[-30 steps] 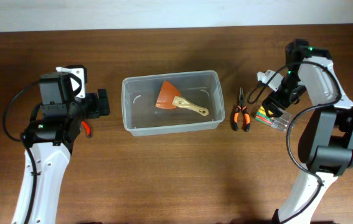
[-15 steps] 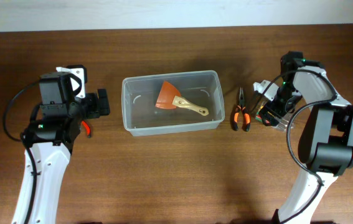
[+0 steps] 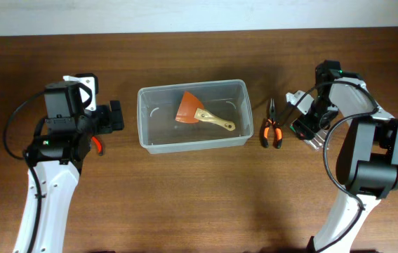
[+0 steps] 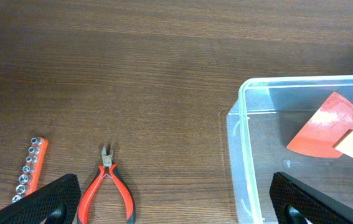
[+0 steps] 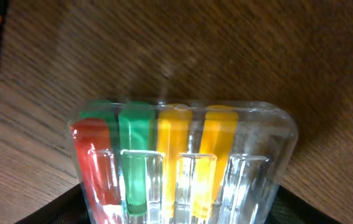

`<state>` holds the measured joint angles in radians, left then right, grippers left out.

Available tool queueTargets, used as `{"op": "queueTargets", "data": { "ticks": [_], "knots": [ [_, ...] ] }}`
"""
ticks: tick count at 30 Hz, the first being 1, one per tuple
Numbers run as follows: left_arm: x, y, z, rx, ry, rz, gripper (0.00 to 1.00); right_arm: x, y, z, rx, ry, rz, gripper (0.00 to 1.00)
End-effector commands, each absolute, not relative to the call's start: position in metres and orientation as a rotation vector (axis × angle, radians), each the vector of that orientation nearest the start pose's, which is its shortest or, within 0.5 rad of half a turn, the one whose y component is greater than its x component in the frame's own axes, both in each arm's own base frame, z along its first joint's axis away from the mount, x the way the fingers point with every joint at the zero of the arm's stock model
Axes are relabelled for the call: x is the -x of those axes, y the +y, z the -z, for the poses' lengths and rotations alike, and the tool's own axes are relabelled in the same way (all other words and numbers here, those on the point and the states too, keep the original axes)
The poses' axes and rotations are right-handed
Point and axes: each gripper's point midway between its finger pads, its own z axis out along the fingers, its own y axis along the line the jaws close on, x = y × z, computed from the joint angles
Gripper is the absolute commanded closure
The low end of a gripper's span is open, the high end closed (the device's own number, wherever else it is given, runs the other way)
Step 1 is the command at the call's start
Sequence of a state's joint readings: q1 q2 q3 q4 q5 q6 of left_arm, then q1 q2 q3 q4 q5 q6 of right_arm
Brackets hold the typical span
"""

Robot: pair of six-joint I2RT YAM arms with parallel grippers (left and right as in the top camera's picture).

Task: Pack container
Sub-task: 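Move the right gripper to the screwdriver case and grasp it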

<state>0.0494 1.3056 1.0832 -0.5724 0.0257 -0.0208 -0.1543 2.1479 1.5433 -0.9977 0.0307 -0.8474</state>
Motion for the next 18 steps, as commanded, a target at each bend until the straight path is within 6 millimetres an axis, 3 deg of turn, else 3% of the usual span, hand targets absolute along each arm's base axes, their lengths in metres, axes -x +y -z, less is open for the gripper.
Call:
{"op": "queueTargets", "data": {
  "ticks": [1, 5, 7, 11, 18],
  "knots": [
    [-0.379, 0.018, -0.203, 0.091, 2.350, 0.009, 0.01, -0.371, -0.065, 0.022, 0.951, 3.111, -0.011, 0.26],
    [-0.379, 0.018, -0.203, 0.091, 2.350, 0.009, 0.01, -0.371, -0.065, 0.022, 0.830, 3.146, -0.004, 0.28],
    [-0.379, 0.018, -0.203, 0.091, 2.350, 0.009, 0.01, -0.371, -0.065, 0.021, 0.761, 3.166, -0.001, 0.36],
    [-0.379, 0.018, -0.203, 0.091, 2.350, 0.009, 0.01, -0.368, -0.066, 0.018, 0.705, 3.191, 0.014, 0.42],
    [-0.379, 0.018, -0.203, 0.091, 2.350, 0.009, 0.01, -0.377, -0.069, -0.005, 0.655, 3.180, 0.048, 0.43]
  ]
}}
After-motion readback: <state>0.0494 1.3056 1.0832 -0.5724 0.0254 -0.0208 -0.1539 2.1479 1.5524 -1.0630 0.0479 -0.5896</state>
